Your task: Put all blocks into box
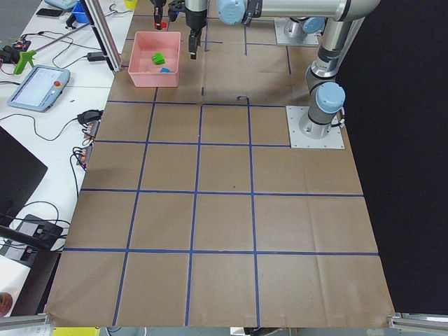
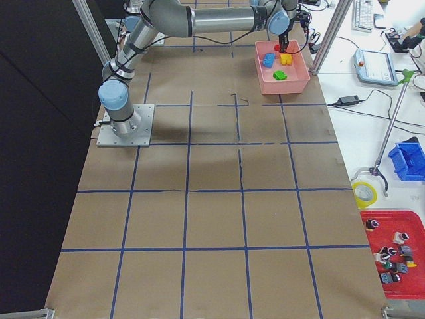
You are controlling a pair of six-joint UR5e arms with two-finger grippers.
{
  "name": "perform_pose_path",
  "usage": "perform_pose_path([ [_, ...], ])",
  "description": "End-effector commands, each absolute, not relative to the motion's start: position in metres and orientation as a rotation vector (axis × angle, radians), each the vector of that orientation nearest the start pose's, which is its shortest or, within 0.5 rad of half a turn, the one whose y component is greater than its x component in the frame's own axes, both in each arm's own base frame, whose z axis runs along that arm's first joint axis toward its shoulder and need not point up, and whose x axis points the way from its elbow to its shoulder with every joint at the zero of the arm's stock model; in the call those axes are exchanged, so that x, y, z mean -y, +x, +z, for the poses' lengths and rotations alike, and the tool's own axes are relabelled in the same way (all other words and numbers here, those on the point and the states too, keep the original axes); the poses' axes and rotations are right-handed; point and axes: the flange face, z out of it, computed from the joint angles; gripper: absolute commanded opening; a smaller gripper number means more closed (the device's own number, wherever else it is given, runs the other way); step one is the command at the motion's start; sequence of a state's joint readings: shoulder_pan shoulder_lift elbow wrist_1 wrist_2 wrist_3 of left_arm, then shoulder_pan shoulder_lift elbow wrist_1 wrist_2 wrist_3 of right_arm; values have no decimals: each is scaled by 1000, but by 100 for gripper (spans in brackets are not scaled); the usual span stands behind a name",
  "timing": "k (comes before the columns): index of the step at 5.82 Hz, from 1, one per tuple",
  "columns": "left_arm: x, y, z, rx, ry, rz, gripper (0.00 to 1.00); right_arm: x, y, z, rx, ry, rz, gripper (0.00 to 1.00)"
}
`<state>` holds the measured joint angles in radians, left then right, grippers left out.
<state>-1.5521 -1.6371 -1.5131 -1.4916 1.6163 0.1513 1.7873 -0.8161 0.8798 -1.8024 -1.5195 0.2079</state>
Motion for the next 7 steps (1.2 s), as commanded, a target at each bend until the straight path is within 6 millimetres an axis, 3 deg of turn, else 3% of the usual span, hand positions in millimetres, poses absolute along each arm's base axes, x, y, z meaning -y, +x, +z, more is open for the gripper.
perform_pose_path([
  [1,500,-127,495,-3140,235,-91,100,763,332,336,-3042,-46,-244,63],
  [2,493,-127,496,-3137,234,-93,100,764,331,340,-3042,-56,-255,99],
  [7,493,-126,495,-3133,229,-94,100,763,330,346,-3039,-68,-269,99],
])
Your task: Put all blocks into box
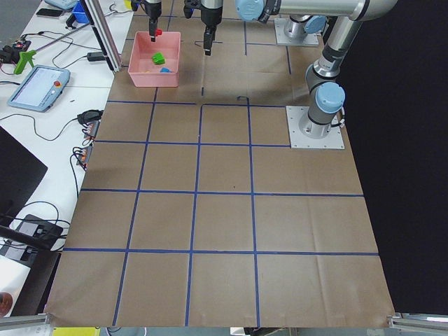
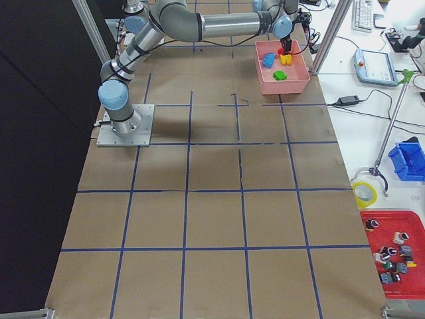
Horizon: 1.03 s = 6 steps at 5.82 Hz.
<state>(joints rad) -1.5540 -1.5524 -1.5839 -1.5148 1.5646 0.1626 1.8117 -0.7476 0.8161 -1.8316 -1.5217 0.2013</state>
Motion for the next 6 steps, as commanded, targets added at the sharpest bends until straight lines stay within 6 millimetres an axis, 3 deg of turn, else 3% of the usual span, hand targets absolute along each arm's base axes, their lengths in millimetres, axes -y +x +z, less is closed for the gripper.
perform_pose_path([
  [1,492,-126,497,-3132,229,-97,100,763,329,348,-3040,-68,-274,99],
  [2,493,-126,497,-3132,229,-99,100,762,329,349,-3045,-67,-274,99],
  [3,492,-125,497,-3131,229,-99,100,760,316,373,-3046,-48,-304,99],
  [4,493,-125,496,-3131,229,-97,100,737,301,428,-3041,-30,-330,100],
  [6,493,-125,497,-3131,229,-99,100,684,265,517,-3068,21,-238,100],
])
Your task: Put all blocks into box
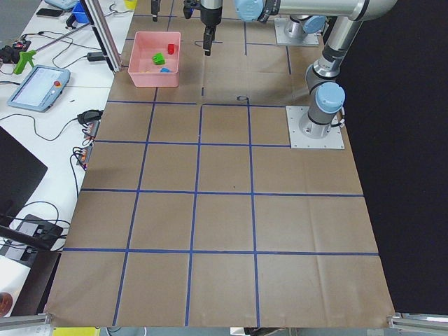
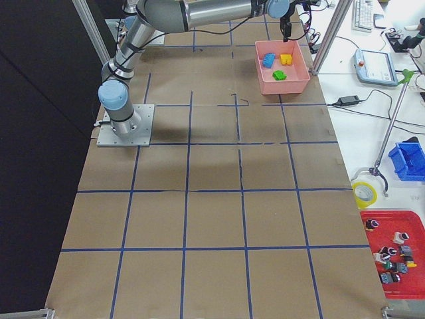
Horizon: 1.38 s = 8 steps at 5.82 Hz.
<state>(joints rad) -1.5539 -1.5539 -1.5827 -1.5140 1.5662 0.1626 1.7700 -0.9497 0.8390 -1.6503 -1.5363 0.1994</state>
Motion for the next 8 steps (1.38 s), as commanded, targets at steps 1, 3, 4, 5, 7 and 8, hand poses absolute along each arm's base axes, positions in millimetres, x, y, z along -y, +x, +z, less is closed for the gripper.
perform_pose_path([
  [1,493,-125,496,-3131,229,-97,100,657,242,557,-3075,64,-219,100],
  [3,493,-126,495,-3132,229,-97,100,582,223,609,-3163,79,-80,99],
  [4,493,-125,495,-3131,229,-97,100,564,218,604,-3184,79,-30,99],
  [5,494,-126,496,-3132,229,-99,100,537,214,583,-3187,80,23,97],
  [7,493,-126,496,-3132,229,-97,100,490,208,526,-3154,78,-179,99],
  [8,495,-125,494,-3131,229,-94,100,468,203,509,-3154,83,-180,99],
])
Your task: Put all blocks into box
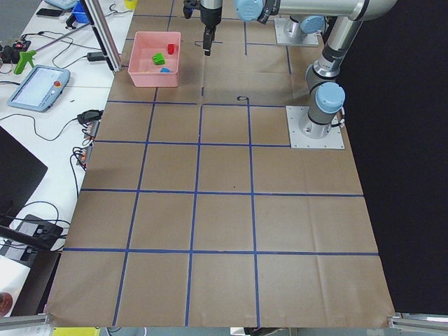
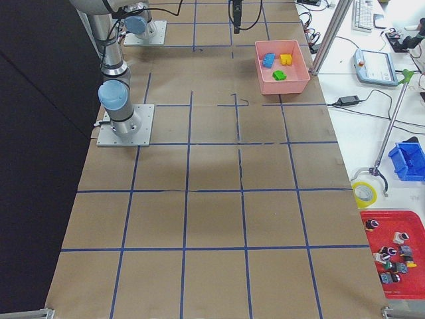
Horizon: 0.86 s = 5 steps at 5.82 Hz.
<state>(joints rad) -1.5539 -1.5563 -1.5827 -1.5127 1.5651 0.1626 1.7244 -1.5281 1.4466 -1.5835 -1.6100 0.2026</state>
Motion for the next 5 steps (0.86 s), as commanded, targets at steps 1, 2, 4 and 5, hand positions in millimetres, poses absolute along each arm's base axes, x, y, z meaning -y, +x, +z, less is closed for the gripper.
perform_pose_path([
  [1,495,-125,494,-3131,229,-94,100,460,198,506,-3158,95,-174,99],
  [2,493,-126,495,-3132,229,-97,100,461,197,509,-3154,112,-183,99],
  [4,495,-125,494,-3131,229,-94,100,438,191,530,-3144,133,-255,99],
  [5,493,-126,495,-3132,229,-97,100,439,172,515,-3153,200,-206,99],
])
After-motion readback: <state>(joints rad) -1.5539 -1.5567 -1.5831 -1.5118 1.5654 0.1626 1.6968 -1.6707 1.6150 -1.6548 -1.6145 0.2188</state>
